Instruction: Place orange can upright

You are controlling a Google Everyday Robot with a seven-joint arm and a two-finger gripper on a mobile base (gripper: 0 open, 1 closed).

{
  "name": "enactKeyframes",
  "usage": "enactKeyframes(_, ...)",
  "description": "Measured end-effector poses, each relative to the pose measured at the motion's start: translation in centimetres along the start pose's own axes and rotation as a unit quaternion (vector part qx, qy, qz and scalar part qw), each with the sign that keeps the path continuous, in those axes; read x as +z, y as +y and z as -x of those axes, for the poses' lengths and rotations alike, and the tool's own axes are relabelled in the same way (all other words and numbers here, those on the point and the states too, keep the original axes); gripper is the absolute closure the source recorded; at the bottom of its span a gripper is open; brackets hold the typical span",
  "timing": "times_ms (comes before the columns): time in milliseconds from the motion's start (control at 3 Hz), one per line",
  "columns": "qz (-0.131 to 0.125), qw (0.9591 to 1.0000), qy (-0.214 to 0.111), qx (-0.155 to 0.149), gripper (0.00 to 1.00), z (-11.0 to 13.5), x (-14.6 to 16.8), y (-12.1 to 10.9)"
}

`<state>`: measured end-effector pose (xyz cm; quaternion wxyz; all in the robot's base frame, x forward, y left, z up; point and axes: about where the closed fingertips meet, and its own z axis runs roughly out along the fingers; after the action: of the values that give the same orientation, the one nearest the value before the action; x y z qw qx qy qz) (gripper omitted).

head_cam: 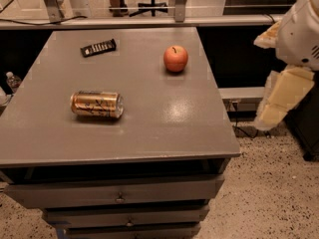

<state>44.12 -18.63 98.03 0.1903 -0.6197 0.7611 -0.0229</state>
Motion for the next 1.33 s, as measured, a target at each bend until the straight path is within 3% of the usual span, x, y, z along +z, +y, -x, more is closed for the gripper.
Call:
enactKeyframes(667,0.022,0.9958,-0.079,-0.042,0.0,12.4,3.9,2.6)
enactKeyframes(1000,0.022,0.9958,-0.079,-0.042,0.0,12.4,3.8,2.6)
enactKeyframes(1333,0.026,0.9934,-0.096,-0.057,0.0,13.9,3.8,2.8)
